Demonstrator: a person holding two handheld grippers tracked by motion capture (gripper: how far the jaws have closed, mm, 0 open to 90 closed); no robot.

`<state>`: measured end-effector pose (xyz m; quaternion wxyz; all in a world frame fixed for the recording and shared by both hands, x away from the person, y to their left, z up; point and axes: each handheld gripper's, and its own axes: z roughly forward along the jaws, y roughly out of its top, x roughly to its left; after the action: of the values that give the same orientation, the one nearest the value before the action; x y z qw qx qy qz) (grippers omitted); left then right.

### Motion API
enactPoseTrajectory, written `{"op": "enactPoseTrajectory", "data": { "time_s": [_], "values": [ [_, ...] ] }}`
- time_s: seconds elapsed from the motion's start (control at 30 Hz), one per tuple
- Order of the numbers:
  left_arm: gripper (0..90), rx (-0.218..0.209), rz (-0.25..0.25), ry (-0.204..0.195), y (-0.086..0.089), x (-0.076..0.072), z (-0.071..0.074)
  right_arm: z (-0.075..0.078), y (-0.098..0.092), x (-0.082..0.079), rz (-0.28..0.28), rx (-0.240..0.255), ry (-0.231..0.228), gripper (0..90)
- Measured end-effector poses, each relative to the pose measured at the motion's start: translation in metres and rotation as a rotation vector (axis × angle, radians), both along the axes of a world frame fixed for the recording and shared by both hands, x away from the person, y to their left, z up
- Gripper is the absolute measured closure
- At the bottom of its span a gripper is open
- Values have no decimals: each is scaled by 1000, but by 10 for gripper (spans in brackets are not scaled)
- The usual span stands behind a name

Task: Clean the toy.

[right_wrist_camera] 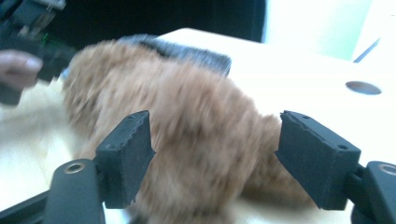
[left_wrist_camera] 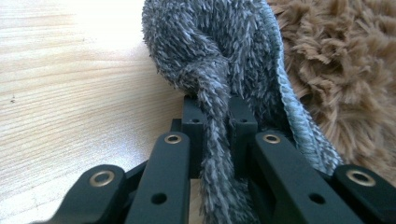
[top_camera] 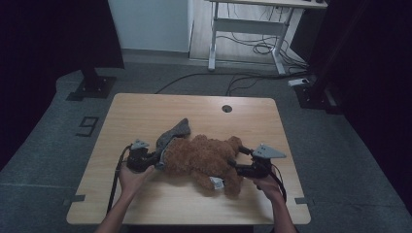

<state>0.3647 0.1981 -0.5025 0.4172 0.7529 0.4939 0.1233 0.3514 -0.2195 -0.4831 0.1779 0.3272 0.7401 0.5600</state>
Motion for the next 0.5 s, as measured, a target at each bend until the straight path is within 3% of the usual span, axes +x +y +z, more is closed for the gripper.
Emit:
{"op": "enactPoseTrajectory", "data": {
  "time_s": [0.23, 0.33, 0.5],
  "values": [
    [806, -11, -3, 4, 1, 0, -3, 26, 22, 34, -32, -28, 33, 216],
    [806, -19, -3, 4, 2, -1, -4, 25, 31, 43, -39, -51, 66, 216],
    [806, -22, -12, 5, 2, -3, -4, 8, 42, 46, -17, -135, 176, 211]
  ]
}}
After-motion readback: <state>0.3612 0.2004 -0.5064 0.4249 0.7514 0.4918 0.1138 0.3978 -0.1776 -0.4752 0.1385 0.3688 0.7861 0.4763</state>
